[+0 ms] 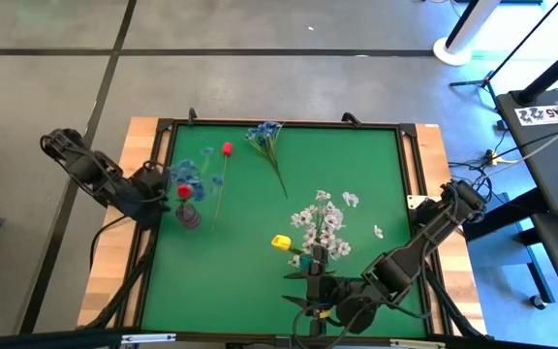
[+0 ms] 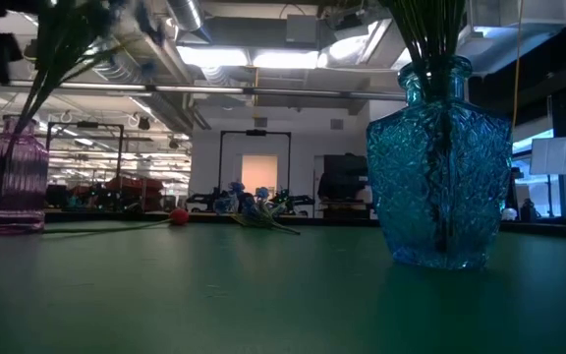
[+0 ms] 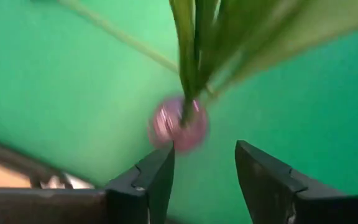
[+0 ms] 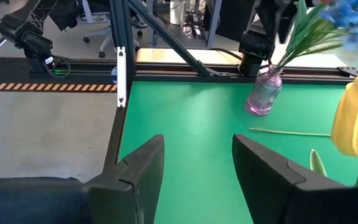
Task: Sort flowers into vase by color
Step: Put the red flower into the purple vase
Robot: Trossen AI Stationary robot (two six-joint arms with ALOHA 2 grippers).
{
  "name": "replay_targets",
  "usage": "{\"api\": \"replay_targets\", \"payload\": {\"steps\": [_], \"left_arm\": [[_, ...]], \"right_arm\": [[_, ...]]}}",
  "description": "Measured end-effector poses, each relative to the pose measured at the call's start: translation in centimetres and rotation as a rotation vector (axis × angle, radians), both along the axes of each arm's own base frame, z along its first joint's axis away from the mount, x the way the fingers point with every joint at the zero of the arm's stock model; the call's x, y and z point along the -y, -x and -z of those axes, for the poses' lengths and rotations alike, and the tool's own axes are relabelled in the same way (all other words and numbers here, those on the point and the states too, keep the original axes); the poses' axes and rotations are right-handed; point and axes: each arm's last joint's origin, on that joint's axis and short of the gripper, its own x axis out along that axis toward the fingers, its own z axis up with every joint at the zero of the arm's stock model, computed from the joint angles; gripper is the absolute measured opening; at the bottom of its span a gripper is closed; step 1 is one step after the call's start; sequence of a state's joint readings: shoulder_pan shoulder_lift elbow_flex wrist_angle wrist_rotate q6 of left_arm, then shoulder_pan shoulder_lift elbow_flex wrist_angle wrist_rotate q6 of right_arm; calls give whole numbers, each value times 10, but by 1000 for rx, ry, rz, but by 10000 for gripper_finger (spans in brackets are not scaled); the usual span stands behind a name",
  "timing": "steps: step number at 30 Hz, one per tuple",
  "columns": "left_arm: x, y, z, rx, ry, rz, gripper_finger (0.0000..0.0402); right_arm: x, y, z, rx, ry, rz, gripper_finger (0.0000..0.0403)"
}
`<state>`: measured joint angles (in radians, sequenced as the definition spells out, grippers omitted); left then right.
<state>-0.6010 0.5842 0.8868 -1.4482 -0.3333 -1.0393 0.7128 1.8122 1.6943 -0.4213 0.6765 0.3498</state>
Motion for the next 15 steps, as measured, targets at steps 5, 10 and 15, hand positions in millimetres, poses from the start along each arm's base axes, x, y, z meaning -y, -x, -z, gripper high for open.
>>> {"api": "replay_targets", "payload": {"steps": [5,10,15], "left_arm": [[-6,14,-16,-90,124,-65,166],[-16,22,-45,97,85,-97,156],[-33,33,-82,372,-100,-191,147]], "right_arm": [[0,0,0,0,8,-4,188],[0,0,-3,4,14,-8,188],[-1,0,-25,55,3,-39,188]]}}
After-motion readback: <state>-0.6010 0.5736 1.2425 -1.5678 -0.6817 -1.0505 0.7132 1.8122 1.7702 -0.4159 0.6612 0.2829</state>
